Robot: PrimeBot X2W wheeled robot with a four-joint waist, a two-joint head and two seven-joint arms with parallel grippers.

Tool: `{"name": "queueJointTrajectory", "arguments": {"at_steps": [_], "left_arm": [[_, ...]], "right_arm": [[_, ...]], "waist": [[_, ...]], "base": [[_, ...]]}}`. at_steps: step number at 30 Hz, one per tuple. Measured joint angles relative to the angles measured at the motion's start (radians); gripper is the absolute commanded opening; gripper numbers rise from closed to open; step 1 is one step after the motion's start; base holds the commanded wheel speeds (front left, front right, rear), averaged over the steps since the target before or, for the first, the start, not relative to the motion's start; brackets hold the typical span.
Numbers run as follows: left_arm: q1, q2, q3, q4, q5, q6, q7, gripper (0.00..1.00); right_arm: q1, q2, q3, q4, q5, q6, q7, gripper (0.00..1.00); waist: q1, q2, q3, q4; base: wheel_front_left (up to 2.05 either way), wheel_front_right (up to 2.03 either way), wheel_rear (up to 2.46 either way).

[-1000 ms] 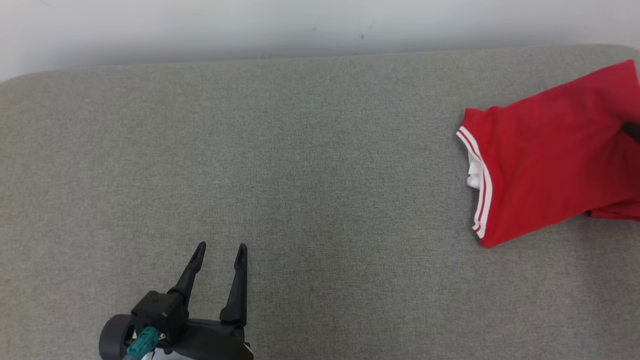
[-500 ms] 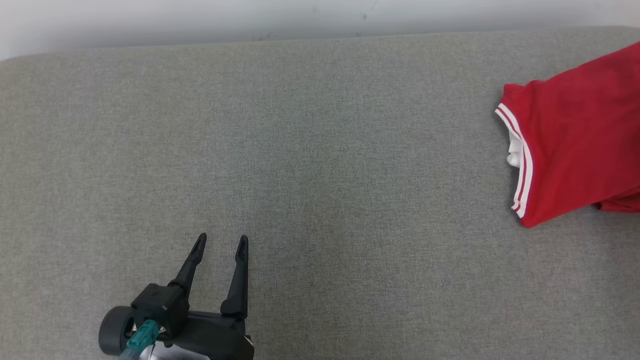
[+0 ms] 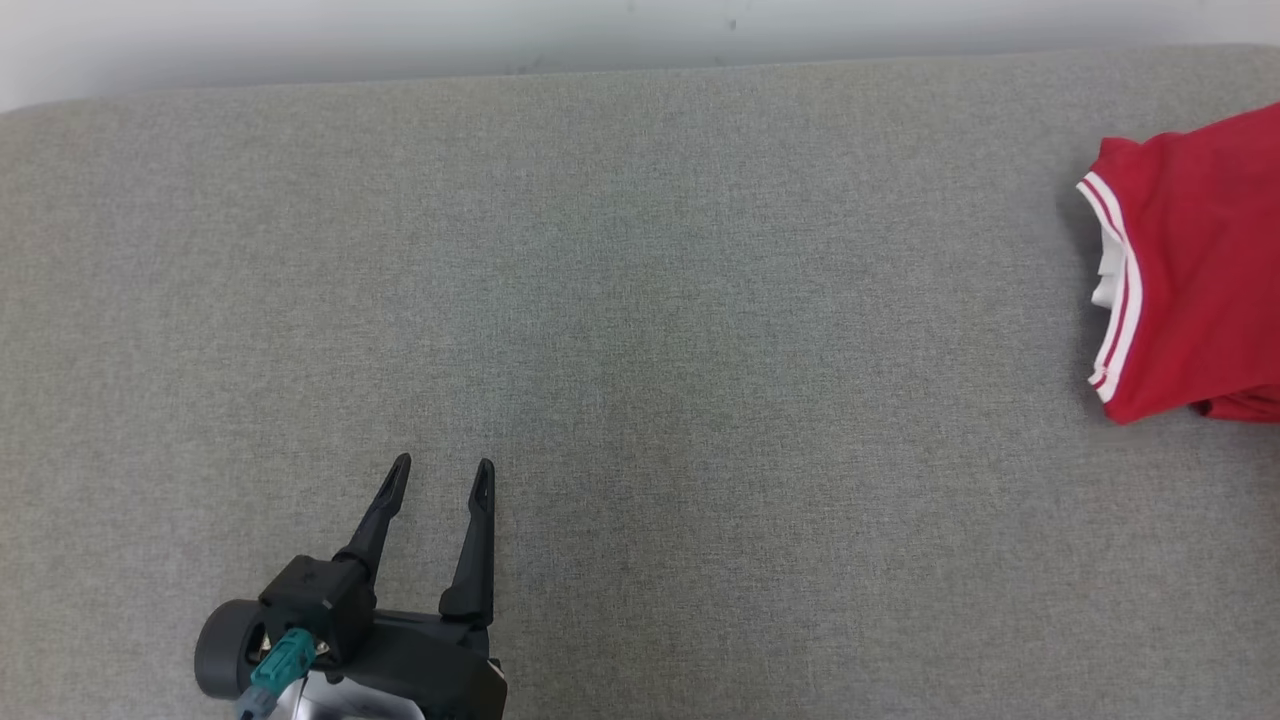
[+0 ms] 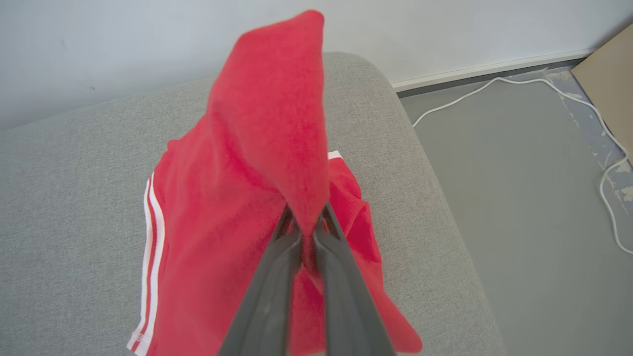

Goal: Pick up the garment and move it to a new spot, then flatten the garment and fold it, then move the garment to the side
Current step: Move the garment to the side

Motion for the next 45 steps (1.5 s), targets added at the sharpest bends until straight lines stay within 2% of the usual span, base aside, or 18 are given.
{"name": "queueJointTrajectory", "arguments": {"at_steps": [11, 13, 21, 23, 25, 29, 31, 45], "left_arm": [[-0.005, -0.001, -0.004, -0.001, 0.006, 0.000, 0.006, 1.00], [-0.006, -0.001, -0.002, 0.000, 0.006, 0.000, 0.006, 1.00], [-0.007, 0.000, 0.007, 0.019, 0.006, 0.000, 0.004, 1.00], [-0.007, -0.001, 0.006, 0.022, 0.006, 0.000, 0.004, 1.00], [-0.007, -0.002, 0.007, 0.027, 0.005, 0.000, 0.002, 1.00], [-0.003, -0.002, 0.017, 0.041, -0.002, 0.000, -0.007, 1.00], [-0.001, -0.002, 0.019, 0.049, -0.004, 0.000, -0.010, 1.00], [0.066, 0.014, 0.066, 0.058, -0.012, 0.000, -0.037, 1.00]], "right_arm": [[-0.023, -0.021, 0.062, 0.032, -0.107, -0.001, 0.000, 0.00], [-0.040, -0.021, 0.072, 0.042, -0.130, -0.001, -0.001, 1.00], [-0.067, -0.012, 0.103, 0.083, -0.175, -0.009, 0.000, 1.00], [-0.070, -0.009, 0.106, 0.077, -0.182, 0.002, -0.014, 1.00], [-0.070, 0.007, 0.091, 0.069, -0.172, 0.017, -0.048, 1.00], [-0.025, 0.088, 0.045, 0.031, -0.095, 0.035, -0.127, 1.00], [0.026, 0.109, 0.030, 0.018, -0.066, 0.056, -0.176, 1.00], [0.262, 0.211, -0.029, -0.108, -0.002, 0.079, -0.486, 1.00]], "waist": [[0.0000, 0.0000, 0.017, 0.011], [0.0000, 0.0000, 0.019, 0.014], [0.0000, 0.0000, 0.001, 0.015], [0.0000, 0.0000, -0.007, 0.013], [0.0001, 0.0000, -0.017, 0.012], [0.0000, 0.0000, -0.040, 0.008], [0.0000, 0.0000, -0.054, 0.006], [-0.0001, 0.0000, -0.158, -0.014]], "base": [[0.00, 0.00, 0.00], [0.00, 0.00, 0.00], [0.00, 0.00, 0.00], [0.00, 0.00, 0.00], [0.00, 0.00, 0.00], [0.00, 0.00, 0.00], [0.00, 0.00, 0.00], [0.00, 0.00, 0.00]]}}
